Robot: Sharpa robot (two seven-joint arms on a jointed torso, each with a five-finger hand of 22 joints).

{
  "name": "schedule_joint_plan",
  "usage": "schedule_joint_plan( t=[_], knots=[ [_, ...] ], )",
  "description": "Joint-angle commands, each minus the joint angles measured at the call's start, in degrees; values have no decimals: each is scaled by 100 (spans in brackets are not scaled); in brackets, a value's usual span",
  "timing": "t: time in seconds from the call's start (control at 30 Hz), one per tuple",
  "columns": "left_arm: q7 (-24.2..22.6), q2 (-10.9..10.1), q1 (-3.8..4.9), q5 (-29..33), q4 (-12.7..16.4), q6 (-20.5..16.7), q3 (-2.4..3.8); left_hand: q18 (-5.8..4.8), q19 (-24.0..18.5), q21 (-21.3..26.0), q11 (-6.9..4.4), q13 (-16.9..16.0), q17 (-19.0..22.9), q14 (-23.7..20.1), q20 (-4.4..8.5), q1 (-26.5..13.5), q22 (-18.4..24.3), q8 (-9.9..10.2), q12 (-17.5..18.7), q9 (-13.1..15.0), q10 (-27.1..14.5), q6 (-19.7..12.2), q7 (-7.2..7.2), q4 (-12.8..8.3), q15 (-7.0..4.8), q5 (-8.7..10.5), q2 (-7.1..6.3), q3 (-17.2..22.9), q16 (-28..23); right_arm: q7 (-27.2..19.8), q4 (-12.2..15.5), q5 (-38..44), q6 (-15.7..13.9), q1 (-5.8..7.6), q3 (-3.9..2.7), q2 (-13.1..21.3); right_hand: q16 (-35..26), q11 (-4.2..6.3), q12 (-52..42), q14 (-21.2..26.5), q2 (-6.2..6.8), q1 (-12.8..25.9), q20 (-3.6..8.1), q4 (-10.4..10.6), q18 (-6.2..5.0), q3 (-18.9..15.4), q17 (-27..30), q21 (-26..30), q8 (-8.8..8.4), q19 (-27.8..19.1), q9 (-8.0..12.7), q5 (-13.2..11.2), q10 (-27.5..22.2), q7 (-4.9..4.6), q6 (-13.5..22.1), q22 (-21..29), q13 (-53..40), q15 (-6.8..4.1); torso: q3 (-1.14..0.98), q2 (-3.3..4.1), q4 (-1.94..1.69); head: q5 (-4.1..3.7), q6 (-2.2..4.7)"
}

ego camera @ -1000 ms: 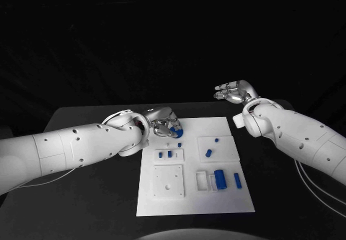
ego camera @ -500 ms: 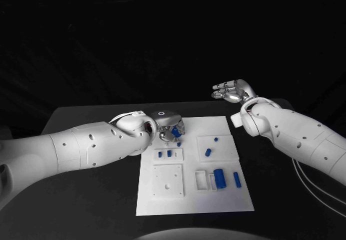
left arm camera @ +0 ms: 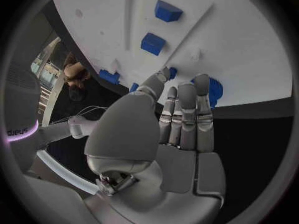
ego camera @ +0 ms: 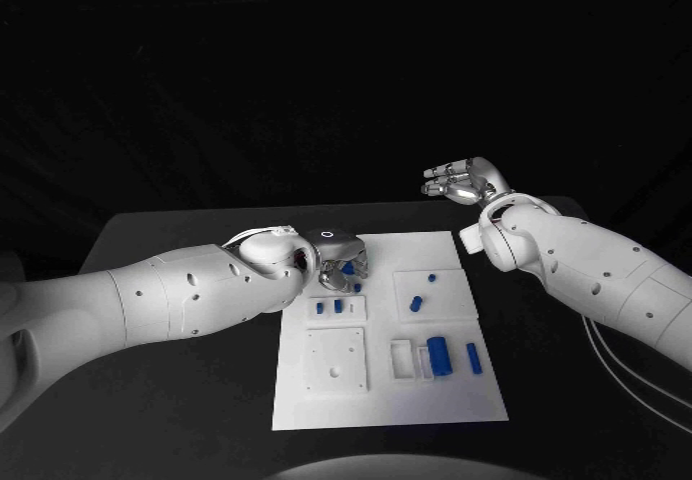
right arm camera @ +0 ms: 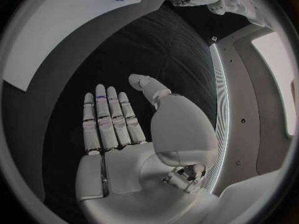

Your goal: Assemble the parts on the task board

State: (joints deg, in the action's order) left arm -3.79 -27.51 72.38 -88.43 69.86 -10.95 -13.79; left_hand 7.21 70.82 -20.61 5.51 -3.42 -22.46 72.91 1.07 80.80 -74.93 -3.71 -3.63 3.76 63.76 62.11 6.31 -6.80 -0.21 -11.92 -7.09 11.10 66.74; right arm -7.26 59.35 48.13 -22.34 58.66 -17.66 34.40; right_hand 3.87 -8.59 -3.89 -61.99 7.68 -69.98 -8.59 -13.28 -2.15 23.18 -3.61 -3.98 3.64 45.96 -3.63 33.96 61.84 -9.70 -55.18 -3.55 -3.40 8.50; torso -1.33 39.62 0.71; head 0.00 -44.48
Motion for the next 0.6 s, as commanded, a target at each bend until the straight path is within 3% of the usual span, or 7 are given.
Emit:
schedule_joint_plan(
  t=[0.03,0.2,0.6],
  knots=[
    [-7,25,-13,-158,-22,173,4,22,45,-6,-14,6,4,57,6,29,-115,8,20,-7,23,-1,3,1,9,-34,6,40,43,-71,19,46,78,-2,-1,-4,-26,9,22,41,-15,35,-5,12,-36,-2,8,28,-15,-47,8,39,-28,10,29,5,8,-3,-3,0,0,-9,-6],
    [-1,36,-22,-182,-47,159,4,37,56,-45,-19,7,5,79,5,4,-116,7,20,-6,57,10,5,-11,6,-52,-3,138,70,-71,23,46,77,-2,-1,-5,-26,9,23,42,-21,25,-5,3,-35,-3,9,28,-15,-48,8,42,-30,10,28,5,9,-2,2,-2,-2,-20,-11],
    [-58,96,-95,-187,-139,67,4,36,60,-306,-123,9,-10,217,59,-93,-124,6,25,-4,401,244,-35,8,-57,-39,131,616,126,-68,31,47,81,-2,-1,-1,-25,9,22,40,-23,26,-5,2,-36,-3,8,27,-16,-43,9,40,-29,9,33,4,8,-3,-6,-8,-5,-40,-26]
  ],
)
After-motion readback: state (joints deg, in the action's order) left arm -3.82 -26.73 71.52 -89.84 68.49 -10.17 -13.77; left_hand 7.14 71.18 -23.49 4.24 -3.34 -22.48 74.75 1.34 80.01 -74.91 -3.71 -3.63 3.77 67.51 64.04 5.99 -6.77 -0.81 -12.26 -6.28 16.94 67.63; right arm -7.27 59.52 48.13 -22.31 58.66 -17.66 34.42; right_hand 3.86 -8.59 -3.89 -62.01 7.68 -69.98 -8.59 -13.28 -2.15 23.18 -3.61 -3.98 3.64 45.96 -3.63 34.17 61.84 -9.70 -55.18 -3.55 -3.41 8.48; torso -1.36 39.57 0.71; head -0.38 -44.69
